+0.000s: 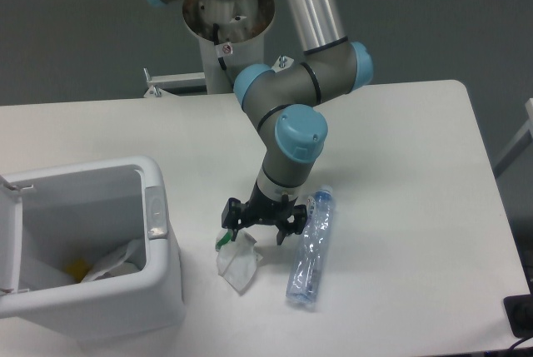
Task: Place the trash in the trash can
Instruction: 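Lower the gripper onto the white wrapper and close on it, then lift the wrapper, carry it over the white bin and release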
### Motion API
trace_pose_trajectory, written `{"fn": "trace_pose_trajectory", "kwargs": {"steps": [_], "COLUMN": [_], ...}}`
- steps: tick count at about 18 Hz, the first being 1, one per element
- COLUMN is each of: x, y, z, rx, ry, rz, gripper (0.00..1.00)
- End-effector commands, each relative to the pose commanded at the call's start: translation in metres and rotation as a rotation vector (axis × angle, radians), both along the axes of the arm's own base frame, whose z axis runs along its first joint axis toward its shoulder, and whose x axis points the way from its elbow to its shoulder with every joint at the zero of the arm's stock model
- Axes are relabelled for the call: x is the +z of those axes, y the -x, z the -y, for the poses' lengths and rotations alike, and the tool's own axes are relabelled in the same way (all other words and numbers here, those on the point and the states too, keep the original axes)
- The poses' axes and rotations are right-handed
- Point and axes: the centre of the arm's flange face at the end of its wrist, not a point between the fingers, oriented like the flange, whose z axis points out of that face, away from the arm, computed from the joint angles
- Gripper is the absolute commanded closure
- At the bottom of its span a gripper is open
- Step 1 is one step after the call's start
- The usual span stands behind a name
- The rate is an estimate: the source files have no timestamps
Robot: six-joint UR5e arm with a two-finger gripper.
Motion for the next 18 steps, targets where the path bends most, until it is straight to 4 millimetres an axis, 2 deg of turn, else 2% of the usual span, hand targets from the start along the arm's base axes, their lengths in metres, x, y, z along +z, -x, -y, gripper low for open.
{"fn": "trace_pose_trajectory", "kwargs": {"steps": [2,4,9,10,12,14,18], "x": [-0.002,-0.002,-0.002,-0.002,0.014,0.053,0.167], "y": [0.001,-0.004,-0.002,-0.002,0.000,0.006,0.038], "z": [0.001,-0.003,-0.004,-0.004,-0.004,-0.009,0.002], "rx": [0.006,0.009,0.013,0.011,0.003,0.007,0.062], "ry": [0.010,0.011,0.026,0.025,0.003,-0.048,-0.216], "rz": [-0.009,-0.007,-0.022,-0.023,-0.047,-0.098,-0.222], "gripper": [0.53,0.69,1.00,1.00,1.00,1.00,1.00]}}
